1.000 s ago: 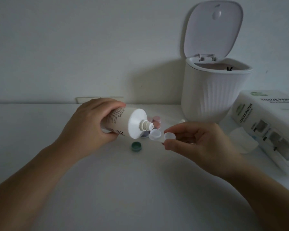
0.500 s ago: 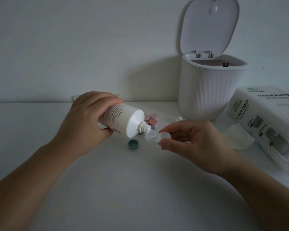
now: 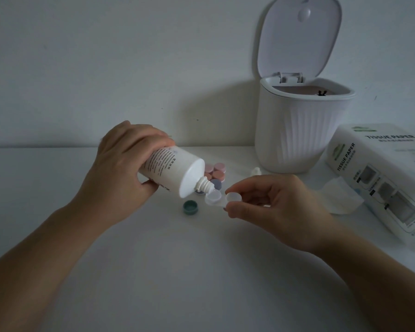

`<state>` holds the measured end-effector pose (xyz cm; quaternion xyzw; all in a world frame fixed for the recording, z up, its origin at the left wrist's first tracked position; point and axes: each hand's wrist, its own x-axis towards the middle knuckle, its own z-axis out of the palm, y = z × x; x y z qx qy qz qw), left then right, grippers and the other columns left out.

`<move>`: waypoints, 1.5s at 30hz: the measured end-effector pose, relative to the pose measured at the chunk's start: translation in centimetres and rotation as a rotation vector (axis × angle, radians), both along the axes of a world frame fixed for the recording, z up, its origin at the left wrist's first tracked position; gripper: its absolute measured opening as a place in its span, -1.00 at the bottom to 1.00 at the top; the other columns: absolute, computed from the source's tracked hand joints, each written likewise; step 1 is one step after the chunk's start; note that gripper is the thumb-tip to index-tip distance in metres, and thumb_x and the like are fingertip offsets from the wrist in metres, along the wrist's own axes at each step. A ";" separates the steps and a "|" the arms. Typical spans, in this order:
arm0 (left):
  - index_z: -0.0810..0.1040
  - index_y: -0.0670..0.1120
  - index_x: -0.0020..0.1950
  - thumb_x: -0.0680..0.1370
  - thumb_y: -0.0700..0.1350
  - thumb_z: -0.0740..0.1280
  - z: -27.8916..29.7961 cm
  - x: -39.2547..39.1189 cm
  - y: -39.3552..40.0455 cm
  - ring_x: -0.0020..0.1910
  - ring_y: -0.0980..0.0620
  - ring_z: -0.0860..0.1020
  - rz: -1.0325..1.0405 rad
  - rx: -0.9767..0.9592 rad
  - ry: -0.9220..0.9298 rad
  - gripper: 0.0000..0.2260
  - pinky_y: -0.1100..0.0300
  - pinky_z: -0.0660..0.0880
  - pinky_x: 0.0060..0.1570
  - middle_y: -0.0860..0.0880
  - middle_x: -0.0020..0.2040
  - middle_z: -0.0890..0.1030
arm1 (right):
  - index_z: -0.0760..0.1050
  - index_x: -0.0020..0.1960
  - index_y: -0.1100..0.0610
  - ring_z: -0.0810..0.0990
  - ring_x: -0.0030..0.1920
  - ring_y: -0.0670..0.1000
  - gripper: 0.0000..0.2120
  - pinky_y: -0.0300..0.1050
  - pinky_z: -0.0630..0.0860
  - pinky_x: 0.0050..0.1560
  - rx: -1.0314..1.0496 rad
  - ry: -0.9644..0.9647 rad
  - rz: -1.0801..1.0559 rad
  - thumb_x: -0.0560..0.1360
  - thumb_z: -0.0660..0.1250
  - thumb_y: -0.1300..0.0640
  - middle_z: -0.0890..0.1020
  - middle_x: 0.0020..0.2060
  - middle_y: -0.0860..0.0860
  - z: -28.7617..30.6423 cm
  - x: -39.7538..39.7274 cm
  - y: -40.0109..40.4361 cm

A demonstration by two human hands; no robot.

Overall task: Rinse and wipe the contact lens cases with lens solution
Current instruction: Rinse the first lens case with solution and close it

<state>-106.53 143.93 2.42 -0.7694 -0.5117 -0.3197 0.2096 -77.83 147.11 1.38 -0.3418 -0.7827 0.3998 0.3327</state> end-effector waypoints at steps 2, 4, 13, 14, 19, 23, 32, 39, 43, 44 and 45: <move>0.58 -0.18 0.24 0.23 -0.37 0.57 0.1 0.1 -0.1 0.28 -0.21 0.51 -0.005 0.010 0.010 -0.41 -0.16 0.28 0.44 -0.12 0.22 0.59 | 0.69 -0.02 -0.07 0.73 -0.17 -0.02 -0.85 -0.14 0.63 -0.06 -0.009 -0.002 -0.002 0.42 0.54 0.00 0.75 -0.22 -0.08 0.0 0.0 0.0; 0.58 -0.18 0.24 0.23 -0.37 0.58 0.1 0.1 -0.1 0.29 -0.21 0.51 0.000 0.013 0.015 -0.42 -0.14 0.26 0.45 -0.12 0.22 0.60 | 0.69 -0.01 -0.07 0.73 -0.17 -0.02 -0.84 -0.11 0.64 -0.04 -0.015 -0.007 -0.005 0.42 0.54 -0.01 0.75 -0.21 -0.08 0.0 0.0 0.0; 0.59 -0.19 0.23 0.24 -0.38 0.58 0.2 0.4 -0.3 0.29 -0.23 0.52 0.015 0.005 0.013 -0.43 -0.17 0.26 0.45 -0.14 0.21 0.60 | 0.69 -0.01 -0.09 0.73 -0.17 -0.03 -0.84 -0.04 0.63 -0.02 -0.027 -0.008 -0.013 0.42 0.54 -0.03 0.75 -0.21 -0.09 -0.1 0.0 0.0; 0.59 -0.19 0.23 0.24 -0.38 0.58 0.2 0.4 -0.3 0.29 -0.24 0.52 0.015 0.005 0.014 -0.43 -0.17 0.26 0.45 -0.14 0.21 0.60 | 0.69 -0.01 -0.08 0.73 -0.17 -0.02 -0.85 -0.05 0.62 -0.02 -0.028 -0.006 -0.012 0.42 0.54 -0.03 0.75 -0.21 -0.09 -0.1 0.0 0.0; 0.59 -0.19 0.22 0.23 -0.38 0.57 0.3 0.4 -0.3 0.28 -0.23 0.52 0.016 0.014 0.012 -0.43 -0.15 0.25 0.45 -0.14 0.21 0.60 | 0.70 -0.02 -0.07 0.73 -0.16 0.01 -0.85 -0.09 0.64 -0.03 -0.045 -0.001 -0.012 0.42 0.55 0.00 0.75 -0.21 -0.08 -0.1 -0.1 0.0; 0.59 -0.18 0.22 0.23 -0.38 0.57 0.3 0.4 -0.3 0.28 -0.22 0.52 0.023 0.020 0.007 -0.43 -0.11 0.24 0.45 -0.13 0.21 0.60 | 0.70 -0.02 -0.06 0.72 -0.17 -0.02 -0.86 -0.22 0.61 -0.08 -0.041 -0.003 -0.017 0.42 0.55 0.02 0.75 -0.22 -0.08 0.0 0.0 -0.1; 0.60 -0.18 0.22 0.21 -0.37 0.58 0.2 0.4 -0.2 0.28 -0.23 0.53 0.021 0.019 0.009 -0.42 -0.08 0.22 0.47 -0.12 0.21 0.61 | 0.69 0.02 -0.04 0.73 -0.15 -0.01 -0.81 -0.03 0.63 0.01 -0.040 -0.025 -0.035 0.42 0.55 0.00 0.75 -0.20 -0.05 0.0 -0.1 -0.1; 0.59 -0.16 0.25 0.21 -0.38 0.59 0.1 0.1 -0.1 0.29 -0.20 0.51 0.013 -0.006 -0.002 -0.38 -0.08 0.22 0.47 -0.09 0.23 0.60 | 0.69 -0.01 -0.07 0.73 -0.15 0.03 -0.85 -0.02 0.62 0.00 -0.039 -0.001 -0.030 0.42 0.55 0.01 0.75 -0.20 -0.03 0.0 0.0 -0.1; 0.58 -0.13 0.27 0.21 -0.38 0.59 -0.2 -0.1 -0.1 0.28 -0.20 0.51 0.012 -0.068 -0.062 -0.36 0.01 0.24 0.44 -0.07 0.25 0.58 | 0.69 -0.01 -0.09 0.73 -0.15 -0.01 -0.85 -0.06 0.62 0.00 -0.043 0.014 -0.017 0.43 0.54 0.03 0.75 -0.20 -0.05 0.0 0.0 0.0; 0.58 -0.13 0.27 0.21 -0.38 0.59 -0.2 -0.1 -0.1 0.27 -0.18 0.52 0.010 -0.082 -0.087 -0.36 0.03 0.25 0.42 -0.06 0.25 0.59 | 0.69 -0.01 -0.09 0.73 -0.15 -0.02 -0.85 -0.07 0.63 0.00 -0.042 0.017 -0.015 0.43 0.54 0.03 0.75 -0.20 -0.06 0.0 0.1 0.0; 0.58 -0.13 0.27 0.21 -0.38 0.60 -0.3 -0.1 -0.1 0.26 -0.15 0.52 0.006 -0.091 -0.116 -0.36 0.04 0.28 0.40 -0.05 0.24 0.59 | 0.70 0.00 -0.08 0.73 -0.15 -0.01 -0.85 -0.06 0.63 0.01 -0.041 0.021 -0.012 0.43 0.54 0.03 0.75 -0.20 -0.05 0.0 0.1 0.1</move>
